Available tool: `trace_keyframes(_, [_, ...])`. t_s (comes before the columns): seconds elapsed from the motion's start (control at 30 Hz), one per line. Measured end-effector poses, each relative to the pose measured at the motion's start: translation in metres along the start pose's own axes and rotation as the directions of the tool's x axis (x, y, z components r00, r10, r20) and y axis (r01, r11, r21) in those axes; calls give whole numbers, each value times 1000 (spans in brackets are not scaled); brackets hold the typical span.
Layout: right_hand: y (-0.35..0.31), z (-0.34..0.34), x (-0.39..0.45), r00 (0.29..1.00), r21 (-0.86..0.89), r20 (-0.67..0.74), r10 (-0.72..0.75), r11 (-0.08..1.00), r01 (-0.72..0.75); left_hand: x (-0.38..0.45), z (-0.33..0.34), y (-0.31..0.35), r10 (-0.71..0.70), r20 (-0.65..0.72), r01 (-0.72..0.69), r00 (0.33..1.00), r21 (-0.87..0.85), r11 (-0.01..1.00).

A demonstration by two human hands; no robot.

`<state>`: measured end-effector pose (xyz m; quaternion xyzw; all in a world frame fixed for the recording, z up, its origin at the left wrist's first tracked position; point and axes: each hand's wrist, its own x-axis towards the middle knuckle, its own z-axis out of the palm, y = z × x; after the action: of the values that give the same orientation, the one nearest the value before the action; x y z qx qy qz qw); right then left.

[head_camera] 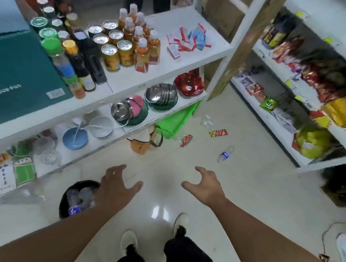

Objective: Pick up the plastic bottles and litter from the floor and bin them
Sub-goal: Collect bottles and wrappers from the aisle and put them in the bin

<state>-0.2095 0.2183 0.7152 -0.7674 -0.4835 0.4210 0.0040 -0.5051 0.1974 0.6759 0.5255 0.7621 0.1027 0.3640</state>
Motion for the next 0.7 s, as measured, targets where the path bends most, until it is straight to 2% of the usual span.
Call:
trace_keyframes(0.2, [83, -72, -14, 992, 157, -82, 97, 984, -83, -11, 30, 100, 163, 16, -164, 987, 99, 981])
trace_keyframes(0.53, [239, -152, 8, 979, 252, -88, 186, 955, -159, -15, 134, 237, 181, 115, -203, 977, 226, 953])
trace_keyframes(0.7, [275, -183, 21, 979, 249, -80, 190, 954, -165, -14, 167, 286, 186, 112, -207, 976, 223, 953])
